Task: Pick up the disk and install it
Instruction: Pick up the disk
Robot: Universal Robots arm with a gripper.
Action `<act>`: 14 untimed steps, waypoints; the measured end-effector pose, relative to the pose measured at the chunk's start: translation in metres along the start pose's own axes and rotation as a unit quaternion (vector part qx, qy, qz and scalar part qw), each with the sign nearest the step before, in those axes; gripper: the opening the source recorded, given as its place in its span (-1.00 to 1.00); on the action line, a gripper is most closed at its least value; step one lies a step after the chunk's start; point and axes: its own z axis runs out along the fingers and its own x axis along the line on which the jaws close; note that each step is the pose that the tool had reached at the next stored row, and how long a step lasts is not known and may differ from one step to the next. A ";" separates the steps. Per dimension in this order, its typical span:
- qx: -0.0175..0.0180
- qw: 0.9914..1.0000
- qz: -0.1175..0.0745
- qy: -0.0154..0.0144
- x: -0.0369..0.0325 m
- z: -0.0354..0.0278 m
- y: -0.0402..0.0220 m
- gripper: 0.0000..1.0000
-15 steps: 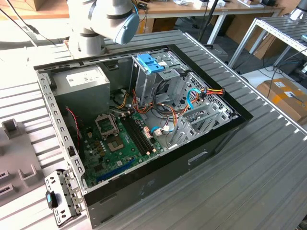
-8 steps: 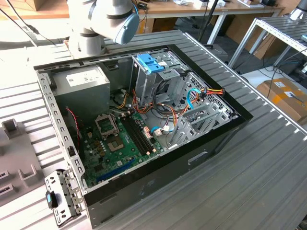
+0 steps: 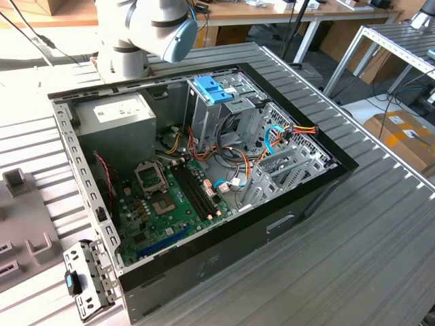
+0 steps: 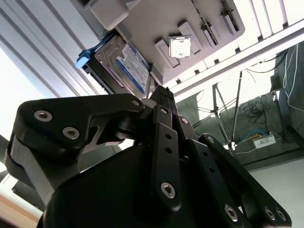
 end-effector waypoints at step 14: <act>-0.001 1.000 -0.027 0.001 0.0000 0.0000 0.0000 -0.79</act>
